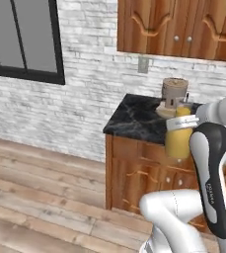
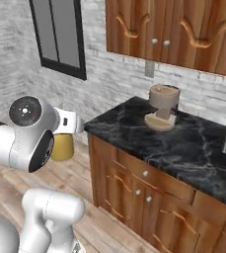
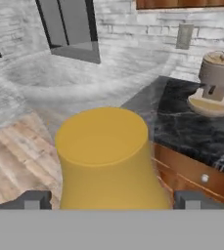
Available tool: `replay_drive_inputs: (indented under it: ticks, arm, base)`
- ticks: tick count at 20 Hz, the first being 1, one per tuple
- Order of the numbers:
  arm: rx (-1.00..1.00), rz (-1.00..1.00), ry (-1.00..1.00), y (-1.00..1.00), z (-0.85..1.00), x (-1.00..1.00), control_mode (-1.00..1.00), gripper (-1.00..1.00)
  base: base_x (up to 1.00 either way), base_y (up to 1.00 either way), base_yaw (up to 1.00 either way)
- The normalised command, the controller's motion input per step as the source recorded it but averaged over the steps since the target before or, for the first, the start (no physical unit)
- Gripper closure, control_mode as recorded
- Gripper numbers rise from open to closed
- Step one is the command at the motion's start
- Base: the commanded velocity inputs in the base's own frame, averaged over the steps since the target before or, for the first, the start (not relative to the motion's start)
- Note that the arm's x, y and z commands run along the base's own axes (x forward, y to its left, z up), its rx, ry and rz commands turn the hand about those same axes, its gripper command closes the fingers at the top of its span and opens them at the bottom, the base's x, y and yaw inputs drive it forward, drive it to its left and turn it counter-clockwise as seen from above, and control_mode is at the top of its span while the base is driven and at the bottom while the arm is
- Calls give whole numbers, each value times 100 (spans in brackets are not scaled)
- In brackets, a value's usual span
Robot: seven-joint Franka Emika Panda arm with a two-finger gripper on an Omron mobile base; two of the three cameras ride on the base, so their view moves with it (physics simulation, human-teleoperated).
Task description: Move the grapes and hotdog bun from the second highest shelf to the top shelf to make space. Then, place the pitcher from the counter on the cleared second highest shelf.
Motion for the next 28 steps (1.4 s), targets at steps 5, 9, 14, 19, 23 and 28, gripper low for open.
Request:
replay_drive_inputs:
  ticks: [5,9,14,19,23,28]
  arm:
    - [0,0,0,0,0,0,100,100]
    - [0,0,0,0,0,0,100,100]
    - [0,0,0,0,0,0,100,100]
    - [0,0,0,0,0,0,100,100]
    - [0,0,0,0,0,0,100,100]
    - [0,0,0,0,0,0,100,100]
  base:
    - [0,61,81]
    - [0,56,80]
    - [0,63,81]
    - [8,77,72]
    - [53,87,52]
    - [89,80,40]
